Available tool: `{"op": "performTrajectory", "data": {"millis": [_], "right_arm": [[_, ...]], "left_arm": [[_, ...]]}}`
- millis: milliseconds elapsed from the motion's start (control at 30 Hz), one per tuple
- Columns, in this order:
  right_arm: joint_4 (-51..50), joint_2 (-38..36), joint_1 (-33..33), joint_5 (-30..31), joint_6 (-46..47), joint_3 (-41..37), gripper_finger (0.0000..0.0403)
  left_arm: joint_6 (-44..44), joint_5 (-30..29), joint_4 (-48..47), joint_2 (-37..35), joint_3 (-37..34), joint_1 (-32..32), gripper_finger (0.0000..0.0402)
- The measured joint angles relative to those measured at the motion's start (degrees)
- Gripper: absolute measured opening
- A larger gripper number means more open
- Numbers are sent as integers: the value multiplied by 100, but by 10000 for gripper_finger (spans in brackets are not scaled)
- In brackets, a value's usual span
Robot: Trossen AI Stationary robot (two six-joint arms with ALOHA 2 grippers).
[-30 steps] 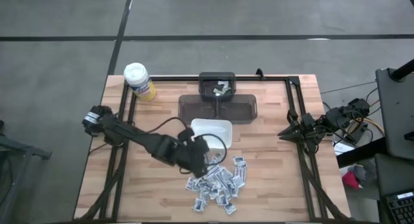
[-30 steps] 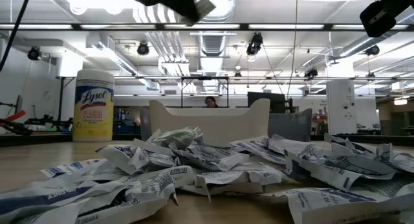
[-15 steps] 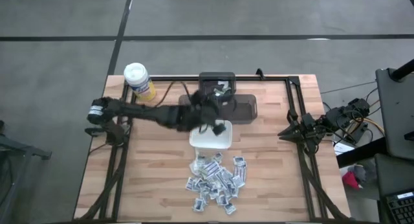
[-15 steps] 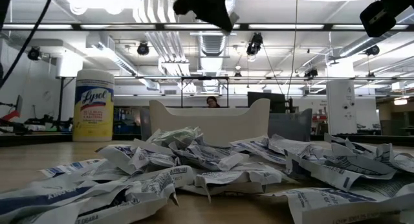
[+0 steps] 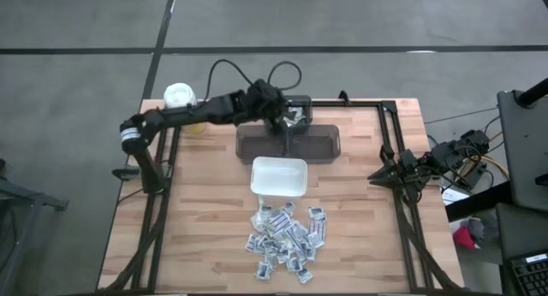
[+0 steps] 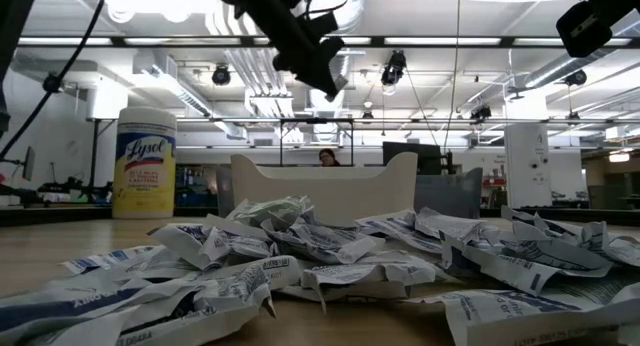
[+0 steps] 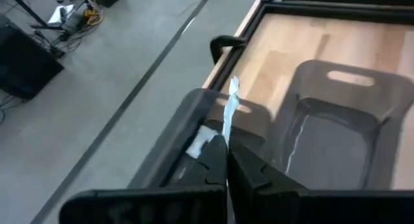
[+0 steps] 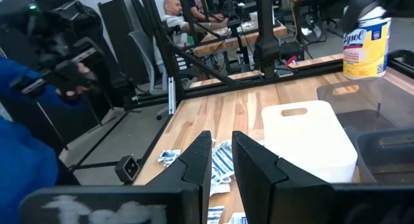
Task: Pick & Place First Aid Supplies
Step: Put the green bandage into the top black bin
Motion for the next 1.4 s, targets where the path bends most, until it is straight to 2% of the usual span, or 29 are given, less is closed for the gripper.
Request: {"op": "performTrajectory", "data": {"millis": [400,533,700,1067,1233,1400], "right_arm": [[3,-1,0,0,-186,0,59],[-2,1,1,-1,-460,0,59],[0,1,1,2,-494,0,59],[-1,3,1,2,-494,0,59],[1,3,-2,2,-493,0,59],[0,5,0,1,-487,0,59]], "left_arm": [[533,586,216,514,189,498,0],[789,666,-159,969,806,578,0],[1065,791,-1165,1767,1904,720,0],[1158,1618,-3281,3432,4110,1069,0],[1138,1821,-3840,3919,4612,1086,0],[1015,1907,-3931,4109,4631,1086,0]]}}
